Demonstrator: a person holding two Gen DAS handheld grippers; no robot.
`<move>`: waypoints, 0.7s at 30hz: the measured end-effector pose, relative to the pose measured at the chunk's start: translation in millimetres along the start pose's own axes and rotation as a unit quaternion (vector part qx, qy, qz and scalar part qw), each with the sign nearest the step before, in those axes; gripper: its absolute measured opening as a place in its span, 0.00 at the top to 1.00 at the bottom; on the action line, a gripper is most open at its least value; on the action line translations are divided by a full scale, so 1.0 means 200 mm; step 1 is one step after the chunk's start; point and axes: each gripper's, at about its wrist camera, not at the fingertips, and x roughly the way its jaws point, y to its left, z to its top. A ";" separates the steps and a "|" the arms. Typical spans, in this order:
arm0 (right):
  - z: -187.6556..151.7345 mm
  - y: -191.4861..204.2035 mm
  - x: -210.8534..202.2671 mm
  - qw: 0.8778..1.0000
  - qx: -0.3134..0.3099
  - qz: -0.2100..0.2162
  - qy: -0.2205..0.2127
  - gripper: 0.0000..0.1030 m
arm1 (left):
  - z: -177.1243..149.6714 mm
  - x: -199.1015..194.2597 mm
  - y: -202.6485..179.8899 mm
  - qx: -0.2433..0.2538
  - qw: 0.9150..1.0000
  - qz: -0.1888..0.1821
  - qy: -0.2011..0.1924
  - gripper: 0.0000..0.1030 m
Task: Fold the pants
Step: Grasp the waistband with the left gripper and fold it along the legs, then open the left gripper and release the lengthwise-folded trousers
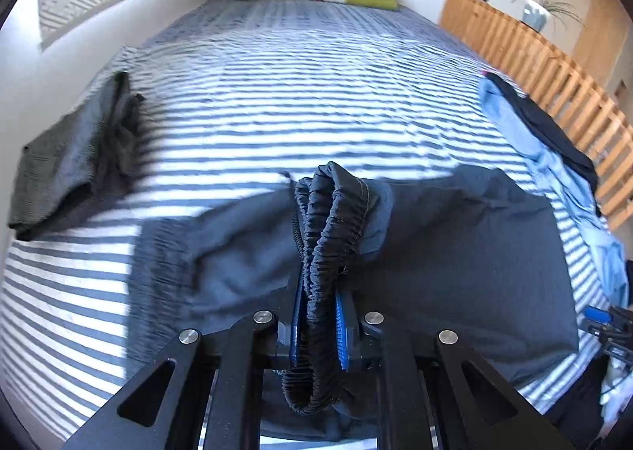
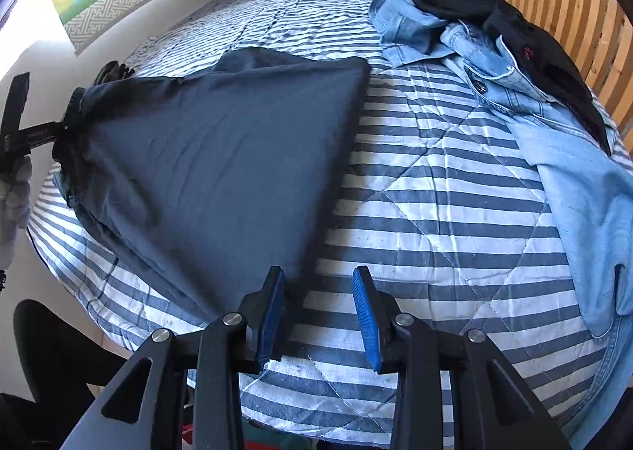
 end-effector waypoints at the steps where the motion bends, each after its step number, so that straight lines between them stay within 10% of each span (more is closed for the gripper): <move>1: 0.00 -0.01 0.00 1.000 0.003 0.000 -0.001 0.68 | 0.01 0.01 0.03 -0.004 1.000 0.007 0.002 0.87; 8: 0.00 0.04 0.03 1.000 -0.003 0.015 0.000 0.68 | -0.04 0.18 0.22 -0.027 0.997 0.053 0.044 0.85; 13: 0.01 0.09 0.02 0.999 -0.003 0.037 -0.001 0.68 | -0.08 0.16 0.21 -0.006 0.995 0.077 0.060 0.47; 15: 0.03 0.09 0.01 0.999 0.007 0.044 -0.006 0.68 | -0.09 0.05 0.20 -0.002 0.995 0.093 0.035 0.47; 21: 0.03 0.14 0.10 0.999 0.001 0.040 0.021 0.68 | -0.16 -0.17 -0.09 0.043 0.999 0.031 -0.007 0.47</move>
